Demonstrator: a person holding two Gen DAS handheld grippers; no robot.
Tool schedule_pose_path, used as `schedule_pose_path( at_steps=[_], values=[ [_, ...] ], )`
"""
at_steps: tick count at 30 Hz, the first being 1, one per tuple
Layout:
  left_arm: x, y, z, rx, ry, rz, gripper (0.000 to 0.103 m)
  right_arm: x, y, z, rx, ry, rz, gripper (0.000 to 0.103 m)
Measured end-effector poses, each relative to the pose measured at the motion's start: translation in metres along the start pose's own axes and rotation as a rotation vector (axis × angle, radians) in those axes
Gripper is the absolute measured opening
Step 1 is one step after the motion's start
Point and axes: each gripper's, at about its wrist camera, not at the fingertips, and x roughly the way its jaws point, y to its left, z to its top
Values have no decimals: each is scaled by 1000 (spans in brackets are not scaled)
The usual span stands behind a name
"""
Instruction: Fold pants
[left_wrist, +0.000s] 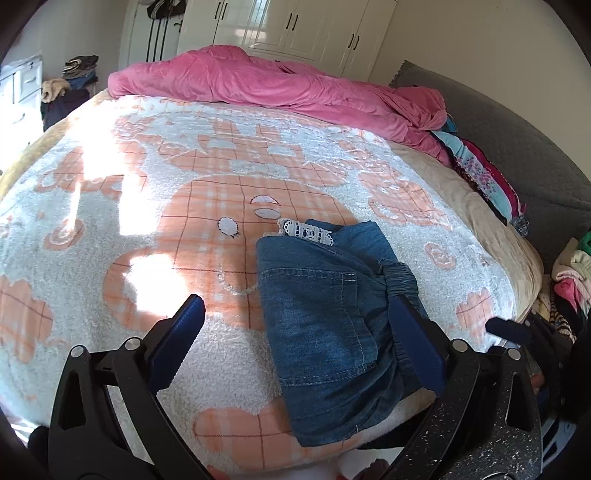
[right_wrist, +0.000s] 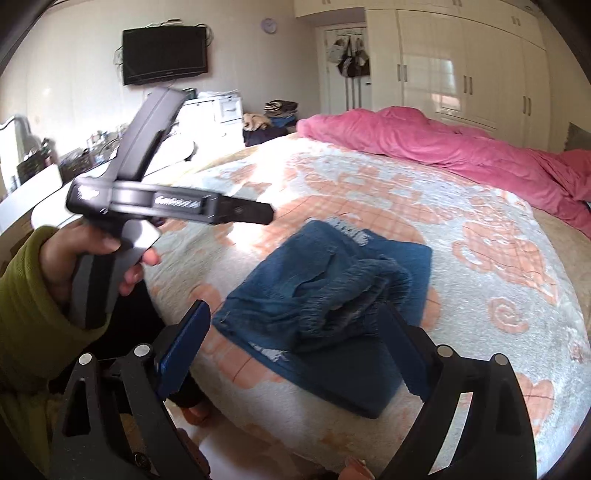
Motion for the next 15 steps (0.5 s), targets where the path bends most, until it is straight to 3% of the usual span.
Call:
schedule_pose_path(
  at_steps=[15],
  values=[
    [14, 9, -9, -8, 33, 11, 93, 16, -54, 3, 164, 28, -197, 91]
  ],
)
